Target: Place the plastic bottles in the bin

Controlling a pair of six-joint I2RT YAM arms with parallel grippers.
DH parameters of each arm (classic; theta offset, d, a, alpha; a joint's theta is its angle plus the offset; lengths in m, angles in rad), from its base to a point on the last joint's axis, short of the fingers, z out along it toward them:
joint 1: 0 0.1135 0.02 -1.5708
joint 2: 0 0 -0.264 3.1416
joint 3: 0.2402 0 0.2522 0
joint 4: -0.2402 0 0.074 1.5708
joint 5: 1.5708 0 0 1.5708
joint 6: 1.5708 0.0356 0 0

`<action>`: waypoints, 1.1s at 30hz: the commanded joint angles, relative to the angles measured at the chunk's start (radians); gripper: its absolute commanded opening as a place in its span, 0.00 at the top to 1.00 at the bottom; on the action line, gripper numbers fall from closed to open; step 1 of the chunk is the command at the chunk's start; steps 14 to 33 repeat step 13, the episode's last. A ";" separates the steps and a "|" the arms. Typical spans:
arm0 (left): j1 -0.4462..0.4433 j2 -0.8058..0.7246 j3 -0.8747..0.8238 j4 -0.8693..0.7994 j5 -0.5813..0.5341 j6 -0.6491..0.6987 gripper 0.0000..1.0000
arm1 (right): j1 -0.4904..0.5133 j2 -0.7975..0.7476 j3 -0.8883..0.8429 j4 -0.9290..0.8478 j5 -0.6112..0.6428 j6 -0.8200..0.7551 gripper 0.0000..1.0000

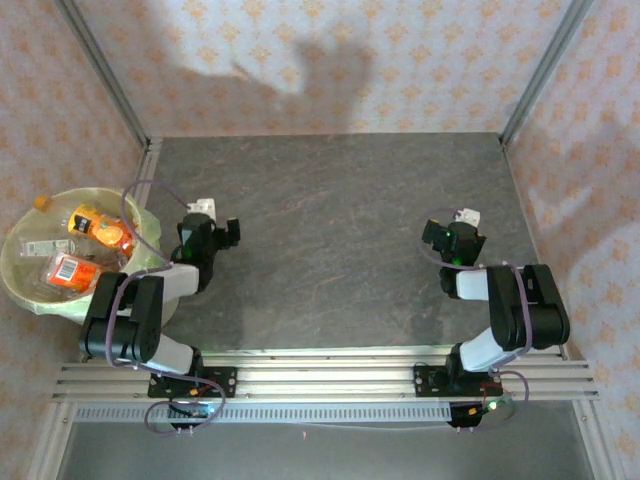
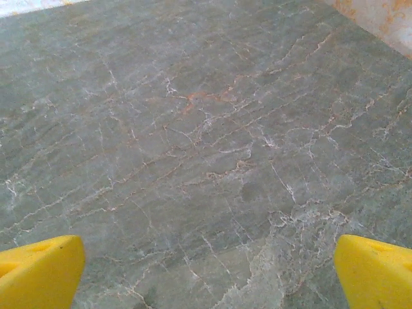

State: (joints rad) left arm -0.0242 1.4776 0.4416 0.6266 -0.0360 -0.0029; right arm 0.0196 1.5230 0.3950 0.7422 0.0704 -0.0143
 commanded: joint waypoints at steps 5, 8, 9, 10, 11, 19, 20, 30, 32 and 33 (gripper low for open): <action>-0.035 0.022 -0.034 0.161 -0.179 -0.015 0.00 | 0.003 -0.001 0.025 0.034 -0.017 -0.022 0.01; -0.036 0.015 -0.027 0.131 -0.178 -0.019 0.00 | 0.003 0.004 0.031 0.028 -0.030 -0.026 0.01; -0.035 0.022 -0.033 0.153 -0.179 -0.016 0.00 | 0.003 0.003 0.030 0.028 -0.030 -0.027 0.01; -0.036 0.018 -0.029 0.140 -0.179 -0.018 0.00 | 0.003 0.001 0.027 0.032 -0.030 -0.028 0.01; -0.035 0.019 -0.032 0.146 -0.180 -0.017 0.00 | 0.003 0.000 0.024 0.035 -0.030 -0.027 0.01; -0.036 0.019 -0.030 0.141 -0.179 -0.017 0.00 | 0.004 0.000 0.024 0.036 -0.030 -0.028 0.01; -0.036 0.019 -0.030 0.141 -0.179 -0.017 0.00 | 0.004 0.000 0.024 0.036 -0.030 -0.028 0.01; -0.036 0.019 -0.030 0.141 -0.179 -0.017 0.00 | 0.004 0.000 0.024 0.036 -0.030 -0.028 0.01; -0.036 0.019 -0.030 0.141 -0.179 -0.017 0.00 | 0.004 0.000 0.024 0.036 -0.030 -0.028 0.01; -0.036 0.019 -0.030 0.141 -0.179 -0.017 0.00 | 0.004 0.000 0.024 0.036 -0.030 -0.028 0.01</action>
